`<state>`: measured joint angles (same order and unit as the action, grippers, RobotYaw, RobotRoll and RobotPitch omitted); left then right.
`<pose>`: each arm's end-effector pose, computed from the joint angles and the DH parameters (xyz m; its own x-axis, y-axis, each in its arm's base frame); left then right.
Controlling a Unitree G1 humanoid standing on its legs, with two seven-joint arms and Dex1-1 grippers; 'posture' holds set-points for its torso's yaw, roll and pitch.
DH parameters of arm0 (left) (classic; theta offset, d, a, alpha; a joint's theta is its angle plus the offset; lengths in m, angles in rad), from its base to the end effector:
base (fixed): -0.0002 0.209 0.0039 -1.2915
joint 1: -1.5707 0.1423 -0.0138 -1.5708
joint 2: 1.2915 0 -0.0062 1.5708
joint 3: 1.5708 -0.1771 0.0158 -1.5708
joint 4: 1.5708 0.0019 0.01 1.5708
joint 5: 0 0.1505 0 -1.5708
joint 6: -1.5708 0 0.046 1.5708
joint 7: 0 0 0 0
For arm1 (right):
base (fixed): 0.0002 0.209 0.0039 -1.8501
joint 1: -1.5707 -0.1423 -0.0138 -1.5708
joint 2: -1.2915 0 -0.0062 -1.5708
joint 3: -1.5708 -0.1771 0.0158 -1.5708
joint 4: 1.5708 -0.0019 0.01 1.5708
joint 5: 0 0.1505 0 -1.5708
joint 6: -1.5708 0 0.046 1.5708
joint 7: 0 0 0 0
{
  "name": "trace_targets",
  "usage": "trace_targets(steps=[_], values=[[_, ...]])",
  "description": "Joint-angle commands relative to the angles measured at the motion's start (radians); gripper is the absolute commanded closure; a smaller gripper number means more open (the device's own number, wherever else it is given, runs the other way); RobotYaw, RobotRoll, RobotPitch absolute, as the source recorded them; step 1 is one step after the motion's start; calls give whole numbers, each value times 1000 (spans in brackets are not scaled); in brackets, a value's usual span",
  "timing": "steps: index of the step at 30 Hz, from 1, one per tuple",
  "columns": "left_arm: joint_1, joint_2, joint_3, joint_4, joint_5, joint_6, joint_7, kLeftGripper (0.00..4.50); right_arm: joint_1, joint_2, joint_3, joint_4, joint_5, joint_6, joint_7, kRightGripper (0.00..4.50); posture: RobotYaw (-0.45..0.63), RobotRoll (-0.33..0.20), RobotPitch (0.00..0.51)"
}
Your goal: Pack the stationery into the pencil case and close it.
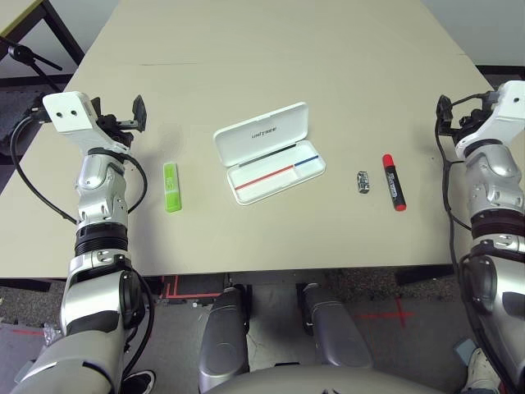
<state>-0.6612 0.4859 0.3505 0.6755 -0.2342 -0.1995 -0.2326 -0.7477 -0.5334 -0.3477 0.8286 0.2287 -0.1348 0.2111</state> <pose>0.3076 0.2970 0.1527 0.9400 0.1389 0.3115 -0.1586 0.9866 0.0385 0.3161 -0.3077 0.1545 0.9585 -0.2018 0.2016 0.2081 0.9781 -0.0103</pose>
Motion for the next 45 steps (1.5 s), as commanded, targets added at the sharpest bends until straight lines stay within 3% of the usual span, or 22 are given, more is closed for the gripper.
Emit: trace_targets(steps=[1, 12, 23, 36, 45], values=[[5, 8, 6, -1, 1, -9, -1, 29, 3, 6, -10, 14, 4, -8, -6, 0, -89, 0, 195], [10, -2, -6, -22, 0, 7, -9, 29, 23, -11, 1, -38, 7, 20, 38, 0, -111, 0, 214], [8, 17, -5, -98, -11, 79, -34, 29, 55, -85, 88, -272, 33, 251, 336, 0, -115, 0, 213], [33, 53, -17, -388, -45, 312, -73, 29, 110, -199, 265, -536, 79, 497, 778, 0, -73, 0, 189], [90, 89, -57, -643, -84, 548, -150, 29, 124, -276, 332, -642, 93, 608, 938, 0, -42, 0, 193]])
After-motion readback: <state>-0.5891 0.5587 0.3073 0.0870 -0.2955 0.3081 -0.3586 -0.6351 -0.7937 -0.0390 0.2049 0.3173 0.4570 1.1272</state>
